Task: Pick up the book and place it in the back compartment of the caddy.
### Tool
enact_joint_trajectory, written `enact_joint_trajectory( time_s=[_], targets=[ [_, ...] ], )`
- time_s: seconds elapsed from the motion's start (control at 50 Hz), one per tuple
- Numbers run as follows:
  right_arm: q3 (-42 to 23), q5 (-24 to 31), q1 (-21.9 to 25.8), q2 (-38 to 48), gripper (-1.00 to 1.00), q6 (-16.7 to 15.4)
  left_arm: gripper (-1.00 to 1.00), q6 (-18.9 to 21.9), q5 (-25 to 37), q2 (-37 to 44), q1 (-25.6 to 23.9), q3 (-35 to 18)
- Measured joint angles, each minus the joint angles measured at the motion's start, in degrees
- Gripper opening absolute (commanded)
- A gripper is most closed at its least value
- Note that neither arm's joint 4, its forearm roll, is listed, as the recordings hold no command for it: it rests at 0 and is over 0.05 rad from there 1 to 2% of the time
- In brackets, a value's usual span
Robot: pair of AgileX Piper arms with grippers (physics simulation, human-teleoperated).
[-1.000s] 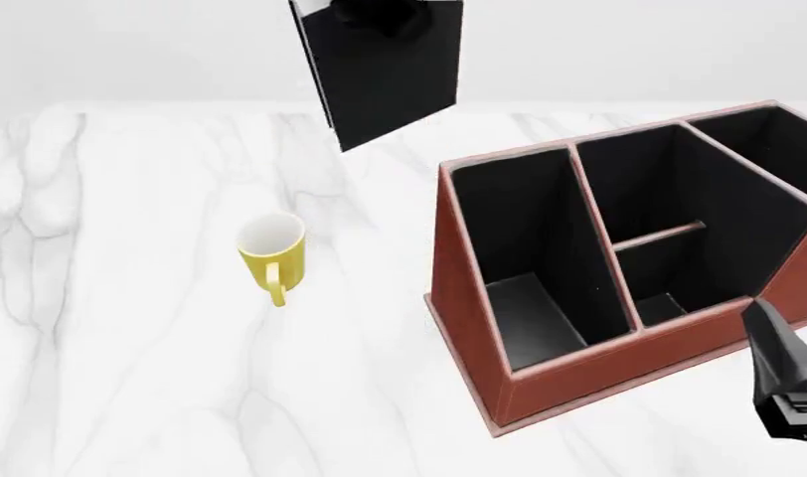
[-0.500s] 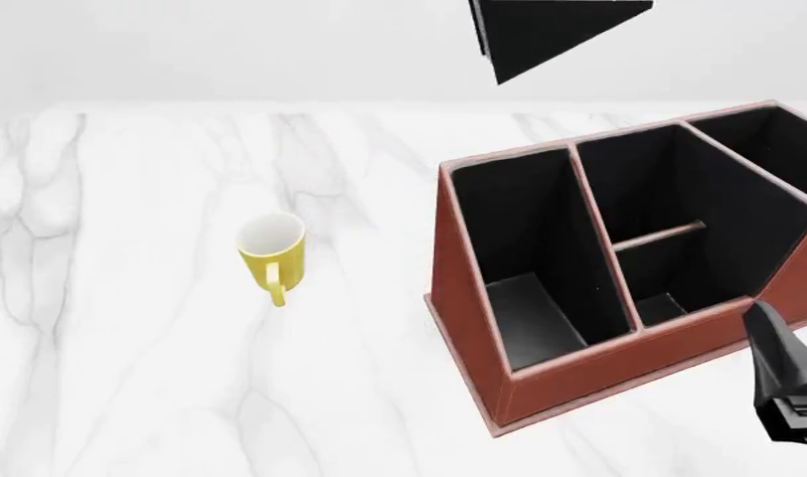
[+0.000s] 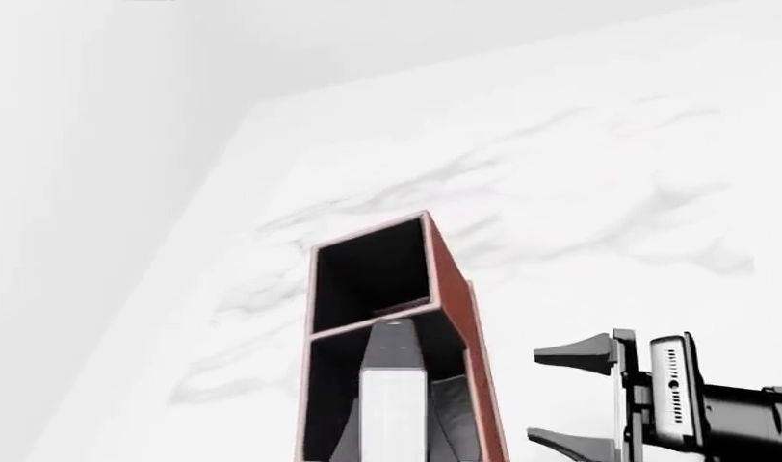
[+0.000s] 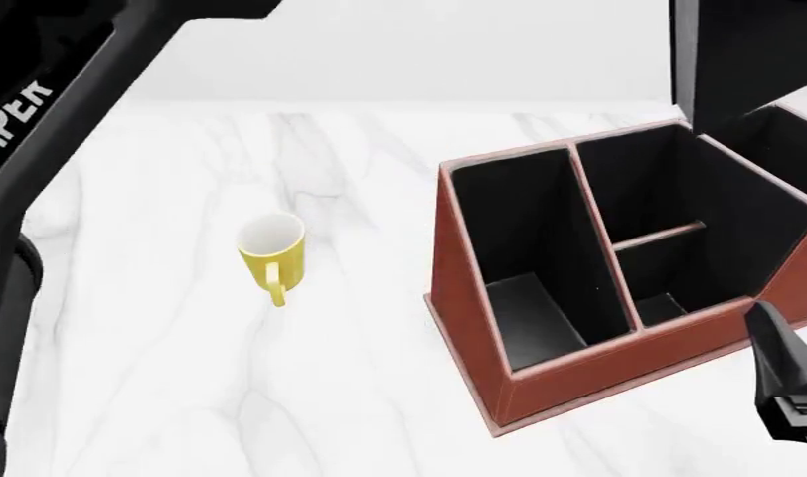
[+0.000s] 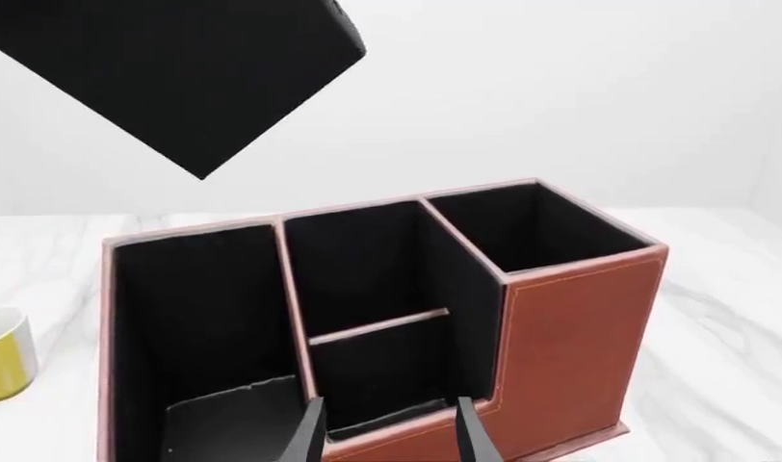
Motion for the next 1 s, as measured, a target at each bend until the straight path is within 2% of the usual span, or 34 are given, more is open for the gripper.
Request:
enact_joint_trajectory(
  time_s=[0.14, 0.48, 0.58, 0.74, 1.0],
  targets=[
    [0.05, -0.15, -0.08, 0.17, 1.0, 0.12, -1.0, -0.33, -3.93, -1.2, -0.37, 5.95],
    [0.09, -0.36, -0.12, 0.42, 1.0, 0.21, -1.0, -2.5, -8.68, -3.5, -1.06, 15.39],
    [0.08, -0.23, -0.11, 0.25, 1.0, 0.13, -1.0, -3.55, -8.88, -3.1, -1.27, 16.05],
    [0.04, 0.23, -0.09, -0.27, 1.0, -0.01, -1.0, -5.63, -13.34, 3.89, -1.06, 14.63],
    [0.02, 0.64, -0.11, -0.74, 1.0, -0.12, -1.0, -6.99, -20.84, 9.05, -0.49, 18.82]
  ],
)
